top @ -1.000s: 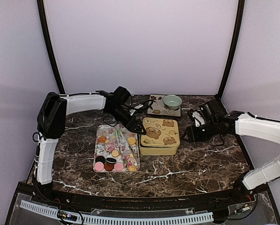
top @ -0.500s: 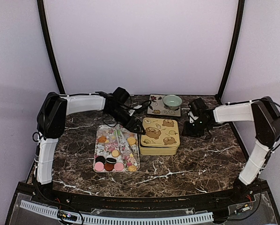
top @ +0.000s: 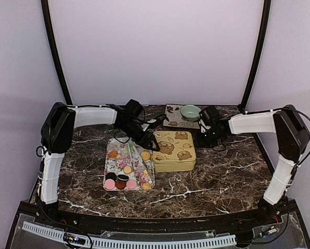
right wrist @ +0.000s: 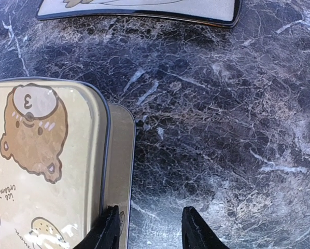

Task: Pack the cookies
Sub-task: Move the box lid to the packing box, then press the box lid onto the packing box.

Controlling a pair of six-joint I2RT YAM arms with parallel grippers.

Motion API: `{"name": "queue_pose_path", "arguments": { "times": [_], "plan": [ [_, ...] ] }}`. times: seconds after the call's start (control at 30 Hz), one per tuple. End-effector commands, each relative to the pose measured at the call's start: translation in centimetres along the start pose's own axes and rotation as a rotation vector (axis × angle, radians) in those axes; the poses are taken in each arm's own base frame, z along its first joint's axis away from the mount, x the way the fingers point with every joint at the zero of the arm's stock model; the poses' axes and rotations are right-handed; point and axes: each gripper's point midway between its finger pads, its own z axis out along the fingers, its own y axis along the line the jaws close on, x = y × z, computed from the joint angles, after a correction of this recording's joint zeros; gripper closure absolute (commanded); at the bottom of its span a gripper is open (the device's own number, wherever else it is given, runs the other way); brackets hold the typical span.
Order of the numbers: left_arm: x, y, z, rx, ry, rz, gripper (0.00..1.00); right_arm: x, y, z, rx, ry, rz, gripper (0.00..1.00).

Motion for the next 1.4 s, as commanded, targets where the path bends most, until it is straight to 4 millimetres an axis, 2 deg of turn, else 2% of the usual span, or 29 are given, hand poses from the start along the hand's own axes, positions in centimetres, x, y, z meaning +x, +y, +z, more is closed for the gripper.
{"name": "queue_pose_path", "arguments": {
  "times": [0.0, 0.13, 0.33, 0.53, 0.73, 0.87, 1.0, 1.1, 1.2, 1.27, 1.37],
  "plan": [
    [0.5, -0.5, 0.1, 0.024, 0.004, 0.009, 0.33, -1.0, 2.2, -0.7, -0.05, -0.041, -0.035, 0.58],
    [1.3, -0.2, 0.5, 0.023, 0.02, 0.007, 0.37, -0.7, 2.5, -1.3, -0.057, -0.047, -0.041, 0.58],
    [2.6, -0.2, 0.7, 0.03, 0.045, 0.014, 0.51, -0.7, 2.5, -2.6, -0.06, -0.066, -0.035, 0.57],
    [3.4, -0.9, 0.5, 0.042, 0.048, 0.033, 0.49, -0.1, 2.1, -2.7, -0.048, -0.056, -0.032, 0.57],
    [2.5, -1.9, 0.7, 0.032, 0.044, 0.094, 0.47, -0.5, 2.2, -2.9, -0.045, -0.064, -0.022, 0.57],
    [3.4, -1.7, 1.3, -0.001, 0.075, 0.111, 0.47, -2.6, 2.2, -5.2, -0.026, -0.141, -0.01, 0.57],
    [4.4, -1.0, 1.4, -0.059, 0.099, 0.138, 0.47, -4.3, 4.5, -8.4, -0.114, -0.233, -0.006, 0.61],
    [4.3, -1.3, 1.1, -0.081, 0.093, 0.176, 0.45, -3.4, 7.0, -9.1, -0.19, -0.238, -0.022, 0.67],
    [3.8, -1.8, 0.8, -0.085, 0.088, 0.197, 0.43, -0.5, 9.0, -8.1, -0.24, -0.174, -0.042, 0.68],
    [3.6, -1.9, 0.6, -0.088, 0.089, 0.202, 0.41, 1.9, 9.4, -7.1, -0.239, -0.128, -0.046, 0.69],
    [3.1, -1.7, 0.5, -0.104, 0.077, 0.217, 0.39, 4.7, 8.5, -5.6, -0.235, -0.082, -0.009, 0.7]
  ]
}}
